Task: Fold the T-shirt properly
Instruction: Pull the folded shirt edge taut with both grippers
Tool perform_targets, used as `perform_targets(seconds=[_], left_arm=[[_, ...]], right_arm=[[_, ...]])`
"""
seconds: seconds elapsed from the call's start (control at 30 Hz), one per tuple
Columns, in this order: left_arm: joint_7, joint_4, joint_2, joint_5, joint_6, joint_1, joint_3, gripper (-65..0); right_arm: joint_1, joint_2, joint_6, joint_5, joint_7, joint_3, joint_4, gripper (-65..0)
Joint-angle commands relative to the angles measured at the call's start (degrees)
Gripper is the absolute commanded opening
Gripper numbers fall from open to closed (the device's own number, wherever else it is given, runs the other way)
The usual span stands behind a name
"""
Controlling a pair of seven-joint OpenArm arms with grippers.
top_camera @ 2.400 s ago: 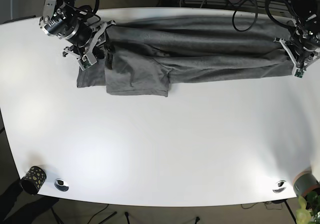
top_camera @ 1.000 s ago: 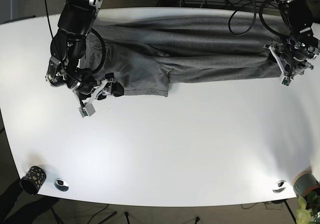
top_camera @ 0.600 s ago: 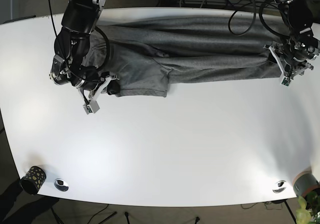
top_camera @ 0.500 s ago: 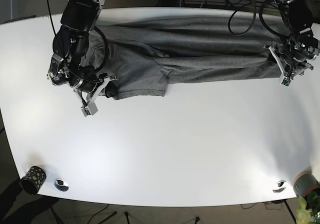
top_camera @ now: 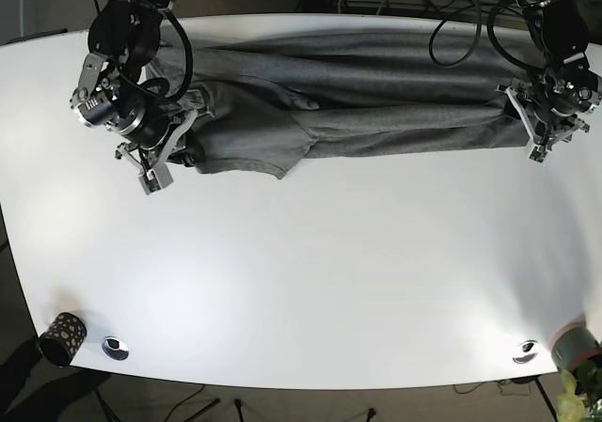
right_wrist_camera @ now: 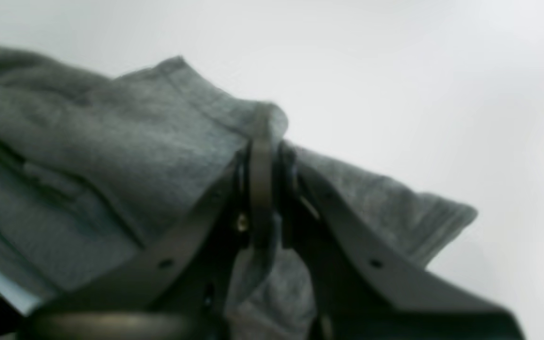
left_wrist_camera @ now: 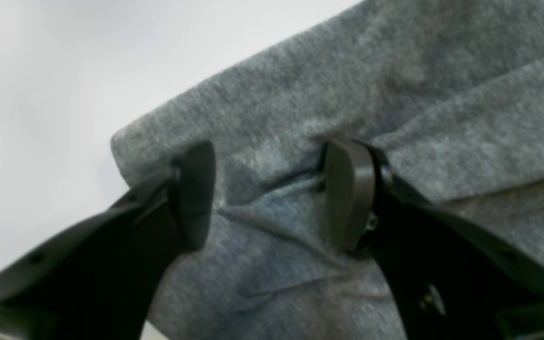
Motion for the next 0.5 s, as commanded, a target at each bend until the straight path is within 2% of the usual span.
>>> perform_targets(seconds=[0.0,0.2,0.47], left_arm=[[0.3,0.4,-0.9,0.5,0.0,-0.2,-0.1,-31.2],[0.3,0.3,-0.9,0.5,0.0,-0.3,-0.1,-31.2],[0.3,0.3,-0.9,0.4,0.0,-0.4,0.0,-31.2]], right_arm=[[-1.4,0.5,0.12,0.8,1.1,0.2,3.4,-65.0],[-7.7,0.3,0.12,5.9,1.4,2.3,4.8,-65.0],[-9.9,0.5,0.12,6.2,1.6,7.5,1.0,-65.0]])
